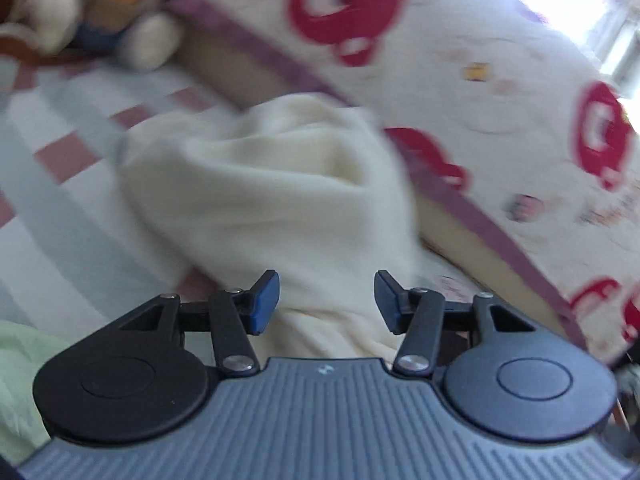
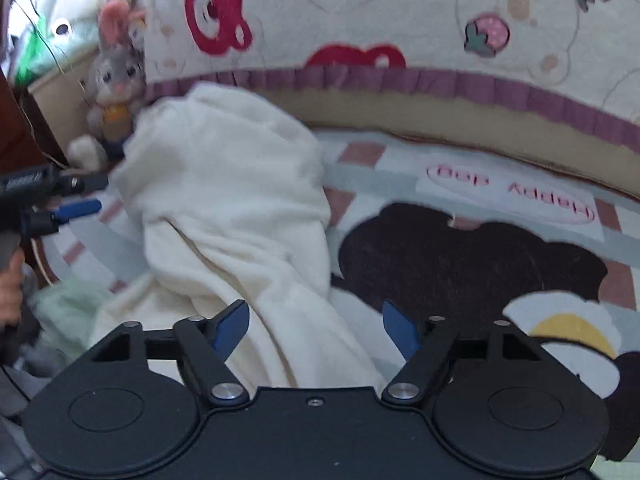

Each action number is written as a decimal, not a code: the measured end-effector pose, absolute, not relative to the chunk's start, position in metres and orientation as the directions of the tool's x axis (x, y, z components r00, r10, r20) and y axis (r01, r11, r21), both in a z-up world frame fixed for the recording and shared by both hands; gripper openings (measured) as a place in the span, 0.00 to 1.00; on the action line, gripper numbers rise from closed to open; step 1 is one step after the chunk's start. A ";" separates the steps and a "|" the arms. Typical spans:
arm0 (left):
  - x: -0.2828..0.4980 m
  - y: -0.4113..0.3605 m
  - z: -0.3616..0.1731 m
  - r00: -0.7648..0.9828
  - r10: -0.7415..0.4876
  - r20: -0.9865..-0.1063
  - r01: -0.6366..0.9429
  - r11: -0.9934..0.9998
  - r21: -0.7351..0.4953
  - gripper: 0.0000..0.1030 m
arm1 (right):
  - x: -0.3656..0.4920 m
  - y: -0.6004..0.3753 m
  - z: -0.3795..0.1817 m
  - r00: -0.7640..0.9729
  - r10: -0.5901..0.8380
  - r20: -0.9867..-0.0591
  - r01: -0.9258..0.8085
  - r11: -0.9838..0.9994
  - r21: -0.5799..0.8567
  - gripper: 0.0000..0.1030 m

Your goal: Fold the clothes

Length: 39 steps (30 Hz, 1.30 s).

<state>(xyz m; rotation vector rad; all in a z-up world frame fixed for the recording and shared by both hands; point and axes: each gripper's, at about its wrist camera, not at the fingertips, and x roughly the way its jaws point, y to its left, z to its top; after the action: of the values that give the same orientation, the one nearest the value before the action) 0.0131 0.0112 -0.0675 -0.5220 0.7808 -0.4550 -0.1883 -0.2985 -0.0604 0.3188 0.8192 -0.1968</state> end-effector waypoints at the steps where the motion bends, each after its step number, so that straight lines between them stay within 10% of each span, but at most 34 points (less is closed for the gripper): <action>1: 0.023 0.018 -0.080 0.624 -0.579 -0.525 0.153 0.749 -0.645 0.50 | -0.186 -0.301 -0.067 0.649 -0.048 -0.759 0.313 0.926 0.210 0.76; 5: 0.048 0.050 -0.128 0.647 -0.603 -0.467 -0.046 0.581 -0.813 0.56 | -0.187 -0.312 -0.086 0.597 0.001 -0.802 0.398 0.868 0.297 0.76; 11: 0.057 0.043 -0.136 0.641 -0.534 -0.551 -0.053 0.686 -0.726 0.58 | -0.198 -0.325 -0.082 0.637 0.119 -0.762 0.444 0.751 0.489 0.76; 22: 0.085 0.039 -0.191 0.631 -0.599 -0.492 -0.305 0.392 -0.868 0.90 | -0.153 -0.324 -0.099 0.538 0.089 -0.838 0.416 0.837 0.356 0.77; 26: 0.090 0.035 -0.174 0.677 -0.538 -0.502 -0.253 0.470 -0.845 0.37 | -0.162 -0.334 -0.111 0.547 0.151 -0.823 0.453 0.773 0.443 0.77; 31: 0.075 0.014 -0.116 0.725 -0.416 -0.548 -0.090 0.733 -0.675 0.23 | -0.165 -0.336 -0.124 0.507 0.150 -0.849 0.444 0.798 0.407 0.80; 35: 0.055 -0.038 -0.076 0.807 -0.221 -0.547 0.090 0.962 -0.257 0.16 | -0.165 -0.335 -0.136 0.507 0.175 -0.844 0.424 0.802 0.420 0.82; 36: 0.050 -0.048 -0.069 0.824 -0.209 -0.527 0.120 0.973 -0.198 0.16 | -0.167 -0.332 -0.134 0.535 0.168 -0.828 0.402 0.812 0.424 0.64; 37: 0.046 -0.053 -0.063 0.834 -0.211 -0.509 0.137 0.974 -0.180 0.15 | -0.171 -0.328 -0.127 0.572 0.147 -0.807 0.384 0.821 0.422 0.27; 39: 0.037 -0.062 -0.045 0.862 -0.217 -0.457 0.175 0.976 -0.132 0.15 | -0.180 -0.320 -0.104 0.651 0.120 -0.750 0.342 0.835 0.430 0.22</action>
<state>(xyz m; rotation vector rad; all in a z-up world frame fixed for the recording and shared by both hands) 0.0370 -0.0624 -0.0455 -0.0868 0.4894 -0.2057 -0.1801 -0.3203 -0.1040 0.5862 0.8652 -0.1349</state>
